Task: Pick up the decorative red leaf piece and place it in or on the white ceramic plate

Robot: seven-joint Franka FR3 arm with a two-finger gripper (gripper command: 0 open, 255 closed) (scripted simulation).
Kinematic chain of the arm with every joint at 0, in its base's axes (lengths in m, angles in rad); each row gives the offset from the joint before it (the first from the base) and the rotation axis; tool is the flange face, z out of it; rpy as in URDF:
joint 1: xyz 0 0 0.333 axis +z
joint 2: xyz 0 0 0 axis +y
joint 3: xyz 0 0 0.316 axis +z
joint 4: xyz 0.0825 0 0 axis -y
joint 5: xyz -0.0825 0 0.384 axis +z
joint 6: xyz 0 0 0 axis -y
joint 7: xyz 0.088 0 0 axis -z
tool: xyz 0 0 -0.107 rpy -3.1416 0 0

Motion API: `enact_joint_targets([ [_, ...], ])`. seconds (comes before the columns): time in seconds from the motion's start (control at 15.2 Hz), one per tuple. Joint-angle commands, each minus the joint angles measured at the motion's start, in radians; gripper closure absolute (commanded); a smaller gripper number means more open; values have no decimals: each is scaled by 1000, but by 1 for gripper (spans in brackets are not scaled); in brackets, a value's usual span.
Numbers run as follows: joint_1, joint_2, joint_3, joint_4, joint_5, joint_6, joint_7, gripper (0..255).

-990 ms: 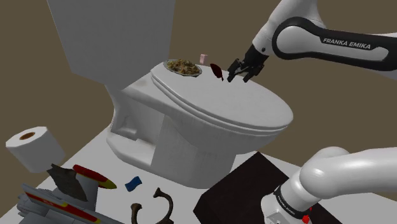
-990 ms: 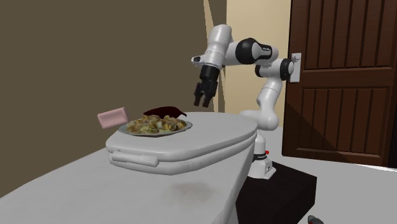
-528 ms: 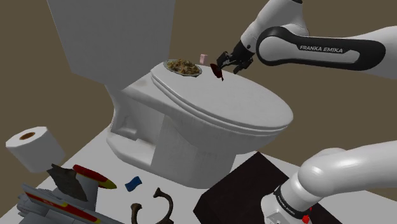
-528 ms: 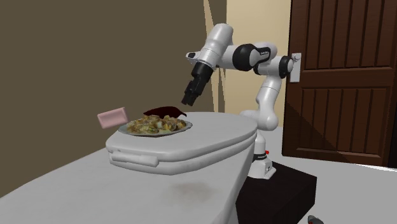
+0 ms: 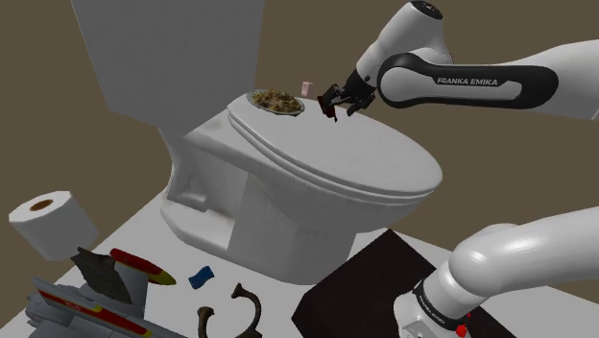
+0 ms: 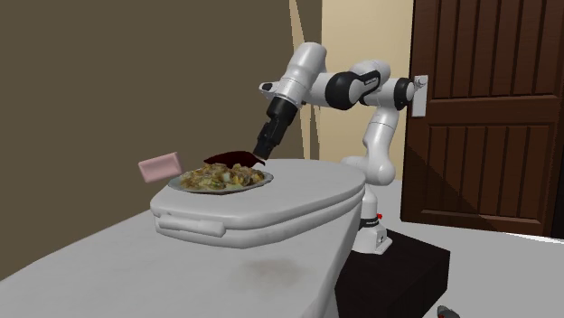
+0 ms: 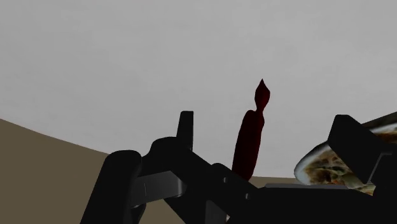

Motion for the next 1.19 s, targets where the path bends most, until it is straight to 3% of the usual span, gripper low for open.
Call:
enact_joint_targets([
  [0.0,0,1,0,0,0,2,0,0],
  [0.26,0,1,0,0,0,1,0,0],
  [0.33,0,1,0,0,0,1,0,255],
  [0.92,0,1,0,0,0,2,0,255],
  [1.12,1,-2,-4,37,3,-39,-8,255],
])
